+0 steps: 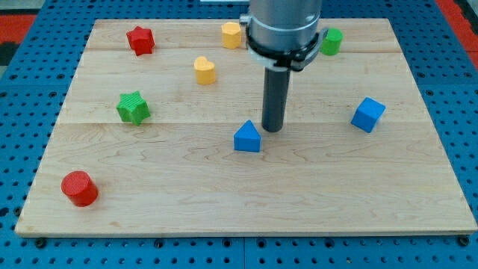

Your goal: Move the yellow heart diagonal to the green circle

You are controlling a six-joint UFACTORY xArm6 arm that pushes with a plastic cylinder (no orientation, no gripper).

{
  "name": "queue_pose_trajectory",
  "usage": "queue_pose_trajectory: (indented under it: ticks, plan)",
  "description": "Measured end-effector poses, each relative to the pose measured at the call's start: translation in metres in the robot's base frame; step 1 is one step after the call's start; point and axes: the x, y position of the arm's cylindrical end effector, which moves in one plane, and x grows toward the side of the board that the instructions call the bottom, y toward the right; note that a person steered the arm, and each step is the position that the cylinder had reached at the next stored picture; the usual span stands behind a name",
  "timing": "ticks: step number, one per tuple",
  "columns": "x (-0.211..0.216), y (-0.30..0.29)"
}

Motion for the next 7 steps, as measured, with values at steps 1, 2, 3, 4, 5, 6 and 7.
queue_pose_trajectory:
  ticks: [1,2,3,4,5,6,7]
  plan:
    - [0.021,-0.061]
    - [0.082,-0.103]
    - [0.081,-0.080]
    - [0.020,-0.096]
    - [-0.032,-0.126]
    - [-0.054,-0.159]
    - [-0.081,-0.165]
